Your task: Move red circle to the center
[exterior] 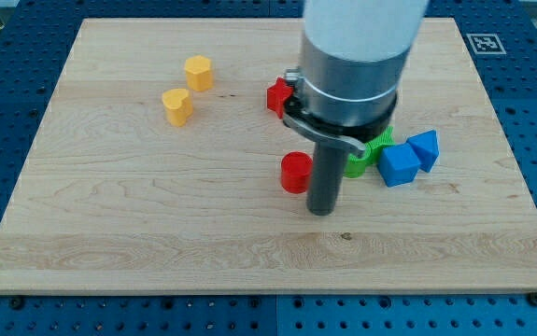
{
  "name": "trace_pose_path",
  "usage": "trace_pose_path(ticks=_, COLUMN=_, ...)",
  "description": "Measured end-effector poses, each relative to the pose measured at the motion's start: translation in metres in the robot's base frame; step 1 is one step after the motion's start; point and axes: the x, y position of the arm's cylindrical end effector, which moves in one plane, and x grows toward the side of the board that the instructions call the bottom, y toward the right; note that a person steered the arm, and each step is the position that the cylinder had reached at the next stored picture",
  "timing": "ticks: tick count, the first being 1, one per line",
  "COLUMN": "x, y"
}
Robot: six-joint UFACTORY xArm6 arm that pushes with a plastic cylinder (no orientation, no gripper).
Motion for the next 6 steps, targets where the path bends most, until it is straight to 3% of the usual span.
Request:
trace_pose_path(ticks=3, x=-0.009, y=0.033)
trace_pose_path(ticks=6, x=-0.034, y=-0.033)
